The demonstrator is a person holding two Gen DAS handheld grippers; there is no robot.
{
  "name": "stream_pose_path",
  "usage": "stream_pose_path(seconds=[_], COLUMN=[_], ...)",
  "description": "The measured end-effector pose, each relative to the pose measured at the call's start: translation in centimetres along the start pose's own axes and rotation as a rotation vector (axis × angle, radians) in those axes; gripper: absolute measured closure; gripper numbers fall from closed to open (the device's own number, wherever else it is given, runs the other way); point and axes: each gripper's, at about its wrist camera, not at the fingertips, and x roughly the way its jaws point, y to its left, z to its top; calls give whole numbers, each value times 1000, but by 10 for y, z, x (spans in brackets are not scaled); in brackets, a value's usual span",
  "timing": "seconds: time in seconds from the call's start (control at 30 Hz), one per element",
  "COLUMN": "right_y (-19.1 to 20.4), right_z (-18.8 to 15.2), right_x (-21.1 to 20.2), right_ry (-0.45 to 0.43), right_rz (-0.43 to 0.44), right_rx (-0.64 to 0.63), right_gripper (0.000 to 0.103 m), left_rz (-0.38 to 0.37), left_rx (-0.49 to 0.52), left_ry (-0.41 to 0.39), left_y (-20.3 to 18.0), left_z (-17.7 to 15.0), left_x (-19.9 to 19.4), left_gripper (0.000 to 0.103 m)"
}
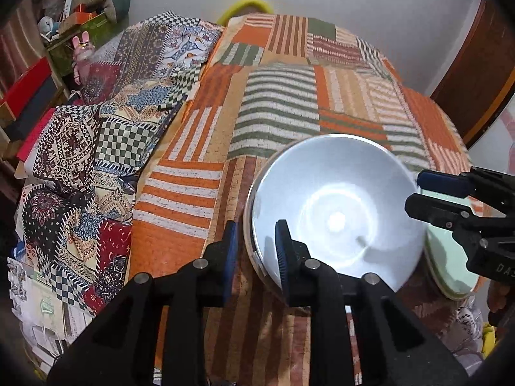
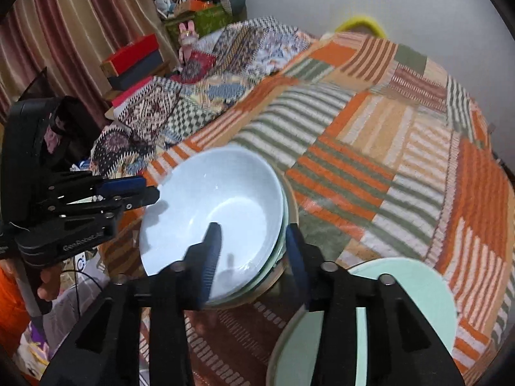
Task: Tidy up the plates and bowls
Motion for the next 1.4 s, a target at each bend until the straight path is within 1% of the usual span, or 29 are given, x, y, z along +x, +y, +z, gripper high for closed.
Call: stream_pose_path(seconds=[0.03, 0.1, 0.13, 0.17, 0.23, 0.3, 0.47, 0.57, 0.77, 1.07, 1.13, 1.23, 1.3, 1.33, 1.4], right_y=[-1, -3, -5, -6, -9, -11, -16, -16, -17, -16, -17, -20, -19, -19, -20], right_z=[1, 2, 3, 3, 2, 1, -3, -4, -5, -3, -2, -2, -2, -3, -4], right_x=[-3, -8, -8, -9, -8, -5, 6, 12, 23, 41, 45, 52, 55, 56, 59], right_ry=[-11, -22, -24, -25, -27, -15, 24, 48, 80, 122, 131, 150, 158, 160, 170], right_rz=[-1, 0, 0, -1, -9, -7, 13, 15, 27, 55, 63, 84, 77, 77, 86], right_rx=[0, 6, 11, 15, 26, 36, 66, 71, 80, 91, 103, 119, 114, 113, 119], right_gripper=[60, 59, 56, 54, 49, 49, 49, 49, 49, 49, 53, 61, 65, 66, 66], left_rz=[-4, -11, -14, -18, -25, -31, -70, -101, -145, -189, -196, -211, -224, -230, -233], left_rx=[-4, -16, -22, -30, -40, -52, -107, -129, -116, -111, -108, -99, -98, -97, -99], left_ry=[-6, -18, -25, -32, -32, -16, 48, 66, 101, 138, 141, 146, 142, 139, 135], left_y=[1, 3, 4, 6, 9, 12, 23, 26, 19, 12, 11, 8, 6, 6, 6], left_z=[0, 0, -1, -2, -5, -8, -16, -21, -23, -21, -21, -19, -17, -16, -15], left_x=[-3, -9, -11, -13, -14, -10, 10, 18, 32, 52, 54, 58, 60, 60, 61], left_gripper=[77, 67, 60, 58, 57, 56, 55, 55, 55, 55, 56, 60, 63, 67, 67])
